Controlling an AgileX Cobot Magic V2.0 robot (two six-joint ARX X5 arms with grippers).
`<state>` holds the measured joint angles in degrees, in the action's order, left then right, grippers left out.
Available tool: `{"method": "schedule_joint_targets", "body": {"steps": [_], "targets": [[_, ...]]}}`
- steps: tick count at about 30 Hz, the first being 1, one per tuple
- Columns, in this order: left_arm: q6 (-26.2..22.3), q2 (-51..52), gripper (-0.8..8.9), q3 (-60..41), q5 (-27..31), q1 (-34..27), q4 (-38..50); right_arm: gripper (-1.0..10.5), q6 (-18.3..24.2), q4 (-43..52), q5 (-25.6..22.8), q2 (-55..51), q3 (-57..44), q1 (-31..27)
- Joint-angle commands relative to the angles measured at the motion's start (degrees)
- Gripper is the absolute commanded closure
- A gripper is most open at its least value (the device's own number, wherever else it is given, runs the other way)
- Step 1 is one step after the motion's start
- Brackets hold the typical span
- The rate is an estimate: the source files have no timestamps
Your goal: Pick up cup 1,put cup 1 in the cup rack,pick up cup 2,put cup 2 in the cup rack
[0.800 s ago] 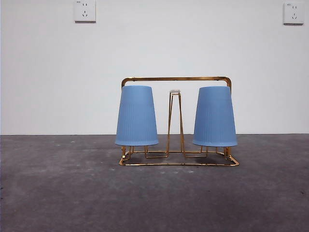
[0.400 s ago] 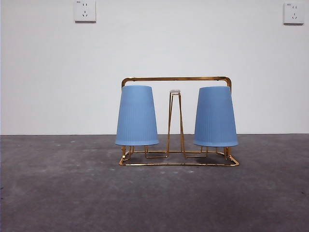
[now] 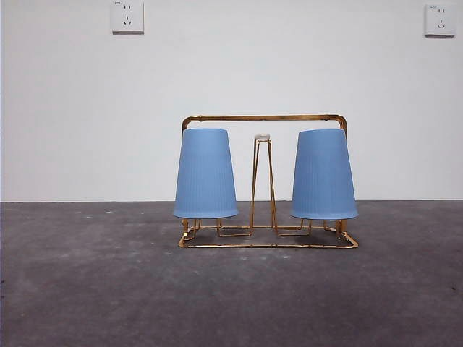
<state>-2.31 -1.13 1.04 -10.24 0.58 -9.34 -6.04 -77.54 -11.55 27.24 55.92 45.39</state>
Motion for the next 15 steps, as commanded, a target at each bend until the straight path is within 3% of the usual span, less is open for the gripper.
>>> {"method": "schedule_joint_targets", "body": {"steps": [1,10,11,15], "targets": [[0.4,-0.1,8.17,-0.6,-0.3,-0.2,0.4,9.4,-0.4,-0.9,0.0,0.0,-0.4,0.0],[0.4,-0.1,8.17,-0.6,-0.3,-0.2,0.4,9.4,0.1,-0.8,-0.1,-0.1,-0.4,-0.2],[0.4,-0.1,8.17,-0.6,-0.3,-0.2,0.4,9.4,3.3,0.2,-1.6,-0.2,-0.4,-0.9],[0.4,-0.1,8.17,-0.6,-0.3,-0.2,0.4,9.4,8.3,11.1,-2.6,-1.0,-0.7,-7.2]]}}
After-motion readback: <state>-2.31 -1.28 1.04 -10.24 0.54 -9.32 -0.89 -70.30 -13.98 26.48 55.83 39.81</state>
